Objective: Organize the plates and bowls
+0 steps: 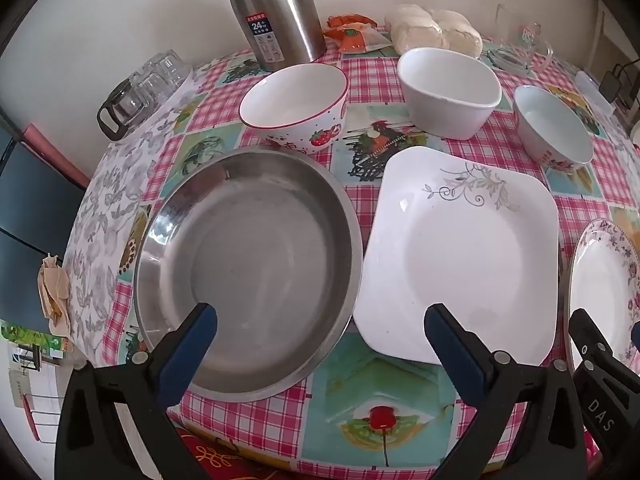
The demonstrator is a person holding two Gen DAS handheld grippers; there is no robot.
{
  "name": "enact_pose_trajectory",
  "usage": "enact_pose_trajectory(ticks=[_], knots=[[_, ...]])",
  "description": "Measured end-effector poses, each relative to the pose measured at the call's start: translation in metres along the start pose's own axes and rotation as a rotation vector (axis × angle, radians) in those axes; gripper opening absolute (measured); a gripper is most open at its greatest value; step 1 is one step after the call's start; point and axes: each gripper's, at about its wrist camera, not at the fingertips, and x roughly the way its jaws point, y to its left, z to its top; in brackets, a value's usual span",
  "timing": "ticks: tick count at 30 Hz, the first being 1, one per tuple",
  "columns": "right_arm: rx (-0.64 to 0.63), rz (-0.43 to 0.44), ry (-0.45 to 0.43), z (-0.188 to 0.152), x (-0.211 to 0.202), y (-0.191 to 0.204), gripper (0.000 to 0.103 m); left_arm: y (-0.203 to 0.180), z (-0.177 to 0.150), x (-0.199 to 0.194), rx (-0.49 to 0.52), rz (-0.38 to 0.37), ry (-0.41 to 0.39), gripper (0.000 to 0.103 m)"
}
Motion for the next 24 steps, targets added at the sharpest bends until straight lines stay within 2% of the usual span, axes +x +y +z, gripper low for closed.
enact_pose_trajectory(ticks=[14, 24], knots=[[0.001, 0.0, 0.002, -0.0003, 0.001, -0.0015, 0.103, -0.0054, -0.0026, 0.0019, 0.005, 0.0, 0.009, 0.103], [-0.001, 0.0, 0.006, -0.0015, 0.0031, -0.0004, 0.103, -0.001, -0.0007, 0.0014, 0.012, 0.004, -0.012, 0.103]])
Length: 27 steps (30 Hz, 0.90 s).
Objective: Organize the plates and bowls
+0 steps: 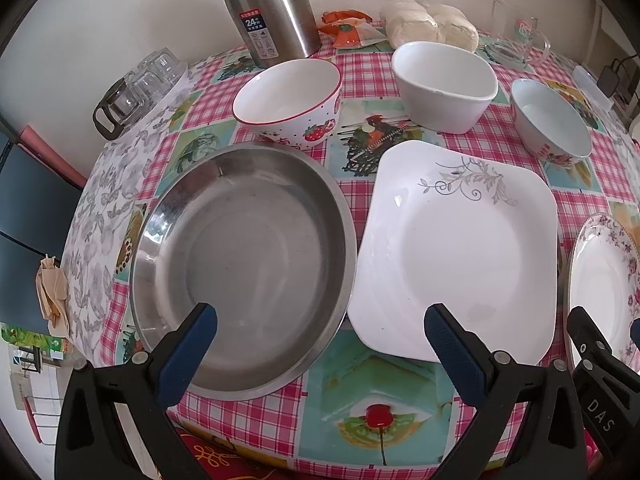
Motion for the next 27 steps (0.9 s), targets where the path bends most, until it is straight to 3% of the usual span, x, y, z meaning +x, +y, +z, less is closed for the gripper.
enact_pose_trajectory(ticks=[27], knots=[[-0.008, -0.005, 0.007, -0.0008, 0.0, 0.0058, 0.103, 0.0077, 0.0018, 0.0009, -0.032, -0.037, -0.028, 0.103]])
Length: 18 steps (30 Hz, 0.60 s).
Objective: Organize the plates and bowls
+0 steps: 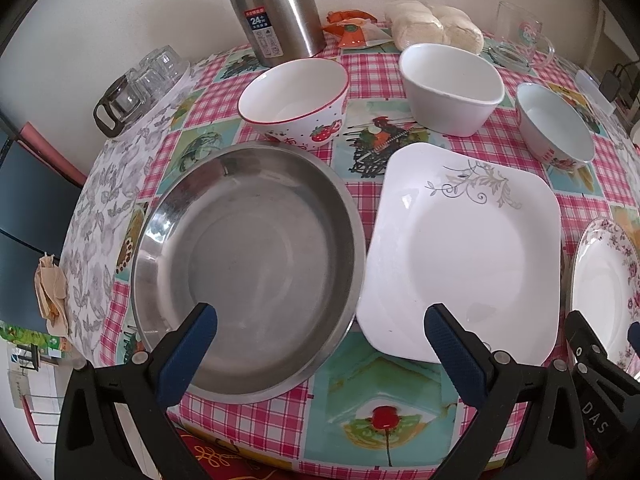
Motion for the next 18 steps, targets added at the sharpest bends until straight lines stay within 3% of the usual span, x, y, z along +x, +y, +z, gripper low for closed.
enact_pose_trajectory(ticks=[5, 11, 18], knots=[[-0.022, 0.013, 0.0, -0.002, 0.0, 0.015, 0.103, 0.025, 0.003, 0.006, -0.058, -0.003, 0.066, 0.103], [-0.072, 0.063, -0.033, -0.004, -0.006, 0.047, 0.103, 0.073, 0.001, 0.018, -0.226, -0.059, 0.122, 0.103], [-0.147, 0.103, -0.059, -0.007, -0.009, 0.088, 0.103, 0.126, -0.009, 0.03, -0.438, -0.123, 0.087, 0.103]])
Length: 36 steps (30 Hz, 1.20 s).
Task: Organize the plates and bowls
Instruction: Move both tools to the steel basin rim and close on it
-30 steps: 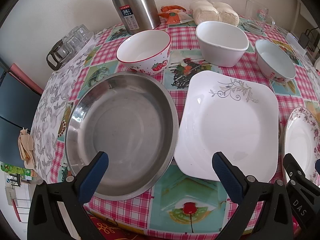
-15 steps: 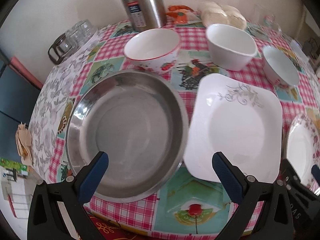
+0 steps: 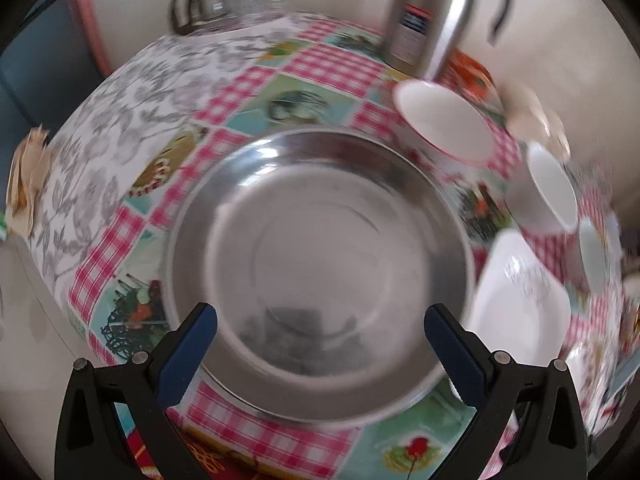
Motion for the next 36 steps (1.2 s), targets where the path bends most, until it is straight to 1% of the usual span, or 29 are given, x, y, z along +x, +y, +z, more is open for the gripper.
enact_pose_trajectory(ticks=[6, 9, 11, 12, 13, 14, 15, 16, 19, 20, 24, 25, 28, 33, 34, 35, 36], knots=[[-0.032, 0.024, -0.004, 0.0, 0.005, 0.023, 0.103, 0.045, 0.009, 0.012, -0.143, -0.108, -0.027, 0.103], [-0.04, 0.042, -0.009, 0.001, 0.007, 0.033, 0.103, 0.059, 0.014, 0.018, -0.186, -0.141, -0.03, 0.103], [-0.044, 0.06, -0.015, 0.003, 0.009, 0.038, 0.103, 0.07, 0.018, 0.02, -0.196, -0.155, -0.057, 0.103], [-0.051, 0.07, -0.023, 0.005, 0.01, 0.042, 0.103, 0.073, 0.02, 0.02, -0.194, -0.153, -0.074, 0.103], [-0.06, 0.081, -0.035, 0.007, 0.01, 0.046, 0.103, 0.076, 0.021, 0.02, -0.183, -0.136, -0.098, 0.103], [-0.054, 0.109, -0.046, 0.009, 0.01, 0.049, 0.103, 0.077, 0.022, 0.021, -0.169, -0.116, -0.108, 0.103], [-0.066, 0.12, -0.057, 0.011, 0.009, 0.055, 0.103, 0.079, 0.022, 0.023, -0.157, -0.105, -0.108, 0.103], [-0.078, 0.127, -0.064, 0.013, 0.01, 0.059, 0.103, 0.081, 0.023, 0.026, -0.147, -0.102, -0.093, 0.103], [-0.12, 0.159, -0.102, 0.016, 0.01, 0.073, 0.103, 0.091, 0.023, 0.034, -0.168, -0.128, -0.061, 0.103], [-0.136, 0.166, -0.112, 0.018, 0.01, 0.078, 0.103, 0.092, 0.023, 0.035, -0.168, -0.126, -0.057, 0.103], [-0.19, 0.192, -0.149, 0.024, 0.011, 0.093, 0.103, 0.093, 0.023, 0.038, -0.147, -0.081, -0.052, 0.103], [-0.198, 0.201, -0.156, 0.026, 0.011, 0.096, 0.101, 0.094, 0.023, 0.039, -0.148, -0.081, -0.049, 0.103], [-0.21, 0.234, -0.163, 0.032, 0.012, 0.099, 0.09, 0.096, 0.024, 0.044, -0.156, -0.086, -0.039, 0.103], [-0.216, 0.283, -0.141, 0.041, 0.022, 0.103, 0.075, 0.1, 0.024, 0.051, -0.165, -0.095, -0.025, 0.102], [-0.217, 0.292, -0.137, 0.044, 0.025, 0.104, 0.07, 0.1, 0.024, 0.053, -0.165, -0.099, -0.022, 0.102], [-0.218, 0.297, -0.131, 0.046, 0.027, 0.105, 0.062, 0.1, 0.024, 0.054, -0.165, -0.104, -0.02, 0.1], [-0.221, 0.299, -0.128, 0.048, 0.028, 0.106, 0.059, 0.1, 0.024, 0.056, -0.164, -0.108, -0.017, 0.093]])
